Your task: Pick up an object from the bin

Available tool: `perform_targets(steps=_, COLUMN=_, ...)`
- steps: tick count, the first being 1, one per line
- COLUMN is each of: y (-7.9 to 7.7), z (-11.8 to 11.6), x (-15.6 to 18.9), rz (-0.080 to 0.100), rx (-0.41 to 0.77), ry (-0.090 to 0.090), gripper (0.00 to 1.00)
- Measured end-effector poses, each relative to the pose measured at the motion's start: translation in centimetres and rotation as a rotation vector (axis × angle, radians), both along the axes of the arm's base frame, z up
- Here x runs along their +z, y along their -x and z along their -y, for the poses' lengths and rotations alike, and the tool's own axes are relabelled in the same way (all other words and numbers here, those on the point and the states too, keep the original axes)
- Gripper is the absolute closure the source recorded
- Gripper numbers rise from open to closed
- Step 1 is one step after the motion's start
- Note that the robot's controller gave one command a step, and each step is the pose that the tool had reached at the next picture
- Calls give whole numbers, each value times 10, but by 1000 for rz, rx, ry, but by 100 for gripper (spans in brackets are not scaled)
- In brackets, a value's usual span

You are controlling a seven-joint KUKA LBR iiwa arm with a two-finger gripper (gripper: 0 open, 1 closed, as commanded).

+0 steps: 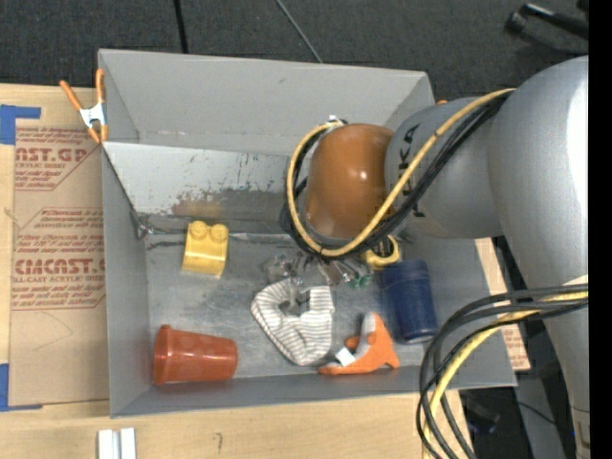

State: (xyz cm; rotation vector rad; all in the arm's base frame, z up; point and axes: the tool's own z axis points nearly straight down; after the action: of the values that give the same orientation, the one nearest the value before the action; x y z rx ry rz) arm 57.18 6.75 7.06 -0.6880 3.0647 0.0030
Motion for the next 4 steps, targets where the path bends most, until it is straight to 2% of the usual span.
perform_targets(steps=1, y=1, z=0, x=5, rz=-4, rx=0, ry=0, gripper=100)
perform_targets(steps=3, y=0, z=0, x=31, rz=3, rx=0, ry=1, gripper=100)
perform_targets(steps=4, y=1, z=0, x=39, rz=-2, rx=0, ry=2, gripper=100)
